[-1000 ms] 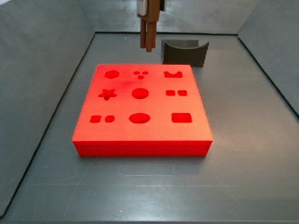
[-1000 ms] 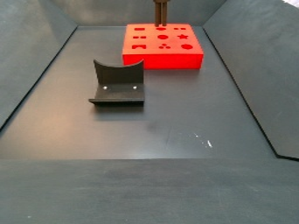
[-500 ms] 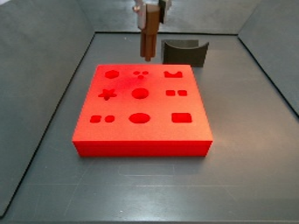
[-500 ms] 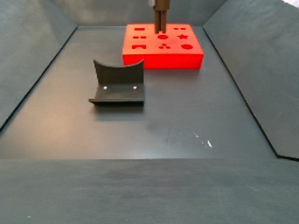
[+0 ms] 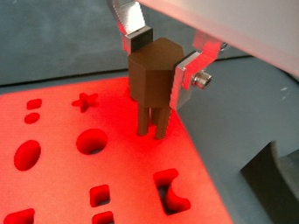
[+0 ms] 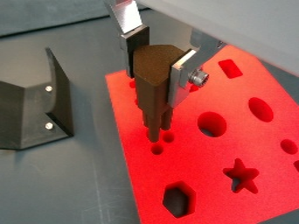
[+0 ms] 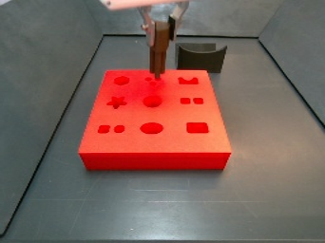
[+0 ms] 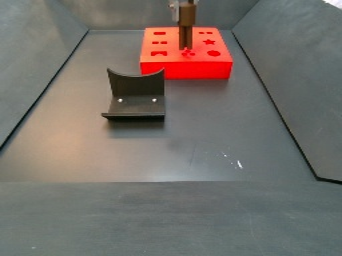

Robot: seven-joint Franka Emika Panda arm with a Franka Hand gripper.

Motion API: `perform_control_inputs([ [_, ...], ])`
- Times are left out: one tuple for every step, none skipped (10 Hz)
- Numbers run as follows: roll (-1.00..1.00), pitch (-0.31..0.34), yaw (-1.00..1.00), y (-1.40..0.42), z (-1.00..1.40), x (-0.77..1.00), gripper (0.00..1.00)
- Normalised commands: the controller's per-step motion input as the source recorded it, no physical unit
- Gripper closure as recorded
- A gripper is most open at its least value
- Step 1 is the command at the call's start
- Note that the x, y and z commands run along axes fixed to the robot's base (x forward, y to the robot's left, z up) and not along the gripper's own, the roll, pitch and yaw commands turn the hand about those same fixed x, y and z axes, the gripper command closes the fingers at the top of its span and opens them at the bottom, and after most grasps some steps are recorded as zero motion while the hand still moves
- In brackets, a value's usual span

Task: Insert the 3 prong object.

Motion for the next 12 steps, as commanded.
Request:
perform_control_inputs([
  [-0.08, -0.067, 0.0, 0.0, -0.32, 0.0, 1.0],
  [-0.03, -0.043, 0.0, 0.01, -0.25, -0.09, 1.0],
  [-0.06, -0.059, 0.0, 0.06, -0.2, -0.08, 1.0],
  [-0.12, -0.07, 0.0, 0.16, -0.09, -0.11, 1.0],
  [-0.16, -0.106, 0.0, 0.17, -0.11, -0.18, 1.0],
  [-0.19, -0.147, 0.0, 0.18, -0.11, -0.28, 1.0],
  [-0.18, -0.141, 0.0, 0.12, -0.12, -0.23, 1.0],
  [-0.12, -0.107, 0.05, 0.0, -0.12, -0.11, 1.0],
  [0.0, -0.071, 0.09, -0.12, -0.16, 0.03, 1.0],
  [0.0, -0.076, 0.1, -0.12, -0.22, 0.28, 1.0],
  [0.01, -0.067, 0.07, -0.01, -0.22, 0.35, 1.0],
  [0.0, -0.026, 0.03, 0.0, -0.11, 0.15, 1.0],
])
